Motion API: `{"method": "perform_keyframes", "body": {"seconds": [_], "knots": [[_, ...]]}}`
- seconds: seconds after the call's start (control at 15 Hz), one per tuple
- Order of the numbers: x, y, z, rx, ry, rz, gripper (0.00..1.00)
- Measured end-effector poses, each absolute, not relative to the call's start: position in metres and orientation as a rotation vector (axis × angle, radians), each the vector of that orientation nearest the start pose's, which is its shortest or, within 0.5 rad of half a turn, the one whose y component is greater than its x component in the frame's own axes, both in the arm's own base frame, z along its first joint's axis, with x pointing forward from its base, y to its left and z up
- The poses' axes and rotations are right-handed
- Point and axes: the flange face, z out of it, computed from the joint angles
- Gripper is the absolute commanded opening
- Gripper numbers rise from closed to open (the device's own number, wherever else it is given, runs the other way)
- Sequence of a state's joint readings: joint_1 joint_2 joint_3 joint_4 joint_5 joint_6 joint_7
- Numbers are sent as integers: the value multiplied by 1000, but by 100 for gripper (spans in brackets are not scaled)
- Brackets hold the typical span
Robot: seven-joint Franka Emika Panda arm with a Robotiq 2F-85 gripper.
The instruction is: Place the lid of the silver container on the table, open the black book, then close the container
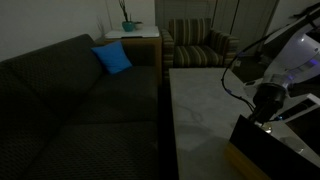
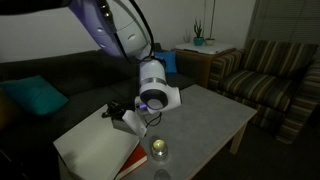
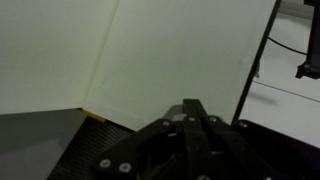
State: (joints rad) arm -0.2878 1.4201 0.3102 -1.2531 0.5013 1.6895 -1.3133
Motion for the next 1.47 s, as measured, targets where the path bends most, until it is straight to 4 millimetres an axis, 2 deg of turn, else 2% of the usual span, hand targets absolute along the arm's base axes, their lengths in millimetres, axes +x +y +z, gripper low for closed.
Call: {"method": "perform_keyframes", "body": {"seconds": [0.4,0.73,1.27,1.47], "knots": [[572,52,-85,-1655,-841,280,0],[567,60,-92,-1632,-840,295,0],[563,102,-108,-1620,-711,199,0],[555,117,-119,-1646,-693,188,0]]}}
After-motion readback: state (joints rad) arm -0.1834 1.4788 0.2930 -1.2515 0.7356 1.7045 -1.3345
